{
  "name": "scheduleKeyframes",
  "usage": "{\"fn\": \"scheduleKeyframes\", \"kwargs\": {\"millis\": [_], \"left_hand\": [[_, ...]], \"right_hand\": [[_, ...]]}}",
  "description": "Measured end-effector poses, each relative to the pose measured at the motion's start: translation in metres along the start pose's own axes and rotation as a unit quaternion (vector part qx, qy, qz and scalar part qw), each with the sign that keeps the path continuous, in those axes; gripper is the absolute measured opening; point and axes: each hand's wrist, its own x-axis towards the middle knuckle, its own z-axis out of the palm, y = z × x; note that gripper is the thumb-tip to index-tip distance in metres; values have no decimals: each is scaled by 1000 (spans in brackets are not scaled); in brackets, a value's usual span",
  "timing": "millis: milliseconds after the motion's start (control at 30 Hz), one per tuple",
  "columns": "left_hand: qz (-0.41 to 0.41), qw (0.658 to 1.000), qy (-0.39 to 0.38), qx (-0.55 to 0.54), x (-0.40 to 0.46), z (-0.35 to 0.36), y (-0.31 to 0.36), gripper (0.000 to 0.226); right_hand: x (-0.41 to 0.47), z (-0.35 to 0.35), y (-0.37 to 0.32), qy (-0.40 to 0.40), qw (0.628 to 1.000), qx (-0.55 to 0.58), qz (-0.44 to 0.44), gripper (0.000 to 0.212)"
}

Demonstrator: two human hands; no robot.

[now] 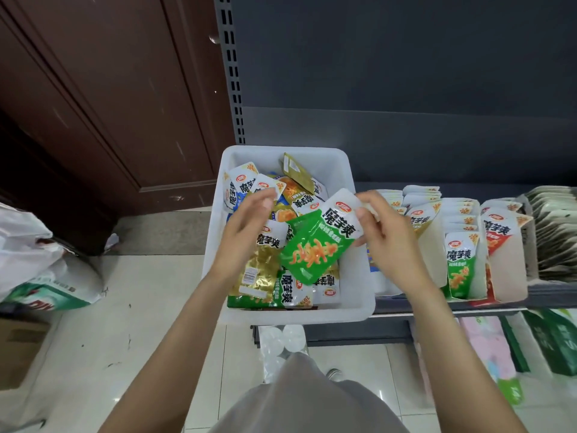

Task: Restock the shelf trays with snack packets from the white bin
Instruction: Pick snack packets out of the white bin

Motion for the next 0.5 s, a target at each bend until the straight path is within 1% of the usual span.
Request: {"fn": "scheduleKeyframes", "kwargs": {"millis": [33, 67, 100, 133, 167, 200, 267, 367, 433, 467, 500], "left_hand": [[-26, 997, -67, -5, 0, 3, 11, 41], [-44, 990, -131, 17, 0, 7, 20, 42], [-59, 981, -179, 49, -1, 14, 26, 41], [-71, 974, -202, 75, -3, 22, 29, 43], [-76, 971, -210, 81, -3, 30, 30, 45], [-76, 972, -213, 63, -4, 39, 32, 43], [-65, 975, -212, 15, -4, 52, 30, 33], [-53, 977, -208, -2, -1, 66, 31, 32], [-39, 976, -215, 5, -1, 74, 30, 32], [-35, 976, -215, 8, 0, 79, 30, 31], [-32, 976, -213, 9, 0, 84, 29, 31]], "right_hand": [[0, -6, 0, -5, 998, 55, 23, 22], [0, -12, 1, -6, 994, 98, 37, 25], [1, -17, 1, -5, 991, 129, 45, 27], [1, -22, 1, -1, 986, 157, 55, 27], [0, -26, 2, 11, 980, 188, 64, 25], [-1, -30, 2, 25, 971, 225, 79, 23], [-4, -36, 5, 60, 949, 287, 116, 18], [-9, -41, 11, 90, 919, 340, 180, 12], [-12, -43, 17, 93, 882, 396, 237, 13], [-14, -46, 18, 90, 857, 433, 263, 13], [-17, -48, 23, 90, 841, 459, 273, 14]]}}
